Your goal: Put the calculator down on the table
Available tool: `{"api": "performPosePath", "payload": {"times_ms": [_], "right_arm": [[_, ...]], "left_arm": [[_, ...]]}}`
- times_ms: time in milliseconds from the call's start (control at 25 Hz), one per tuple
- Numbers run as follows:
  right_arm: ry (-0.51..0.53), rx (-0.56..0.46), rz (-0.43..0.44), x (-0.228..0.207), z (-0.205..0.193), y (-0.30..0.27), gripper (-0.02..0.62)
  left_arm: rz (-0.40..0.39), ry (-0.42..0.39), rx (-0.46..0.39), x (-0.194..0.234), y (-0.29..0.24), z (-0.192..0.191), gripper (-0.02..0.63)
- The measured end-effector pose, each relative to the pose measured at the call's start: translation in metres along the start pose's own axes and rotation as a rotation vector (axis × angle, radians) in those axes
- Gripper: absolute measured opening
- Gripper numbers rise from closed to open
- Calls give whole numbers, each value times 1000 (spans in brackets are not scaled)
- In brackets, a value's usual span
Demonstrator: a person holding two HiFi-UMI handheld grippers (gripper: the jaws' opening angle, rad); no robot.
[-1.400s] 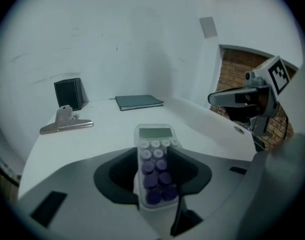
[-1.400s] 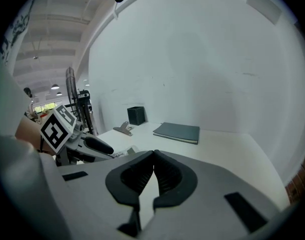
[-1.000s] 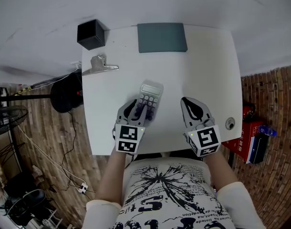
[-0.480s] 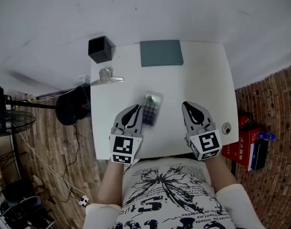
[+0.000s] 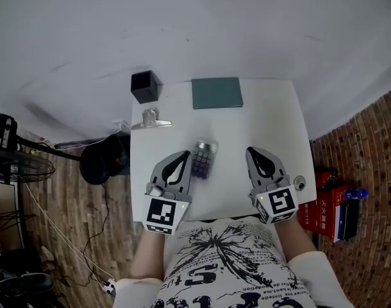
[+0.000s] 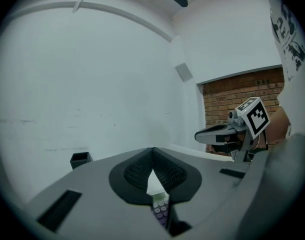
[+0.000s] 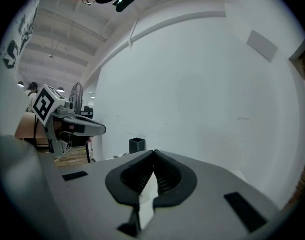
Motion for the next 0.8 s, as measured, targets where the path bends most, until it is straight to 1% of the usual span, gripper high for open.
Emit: {"api": "performPosePath", "payload": {"times_ms": [280,600,720,800], "right_arm": [[2,-20,15,6,7,6,14],[9,-9,9,6,7,-4,14],[15,-4,12,8,6,-10,14],[21,1,15,9,5,-12,14]], "left_arm": [[14,14,-26,3,13,5,14],[4,35,-28,14,12,0,14],[23,39,-24,20,9,-4,14],[36,56,-23,23,9,-6,14]]}}
Point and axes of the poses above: the fingertips, and each gripper's own axes: y backward along the fingers, x to its left, z out of its top, the point moved 8 cm from there along y, backward along the fingers, and after that the axes turned 6 degrees about z, right-handed, at the moved point
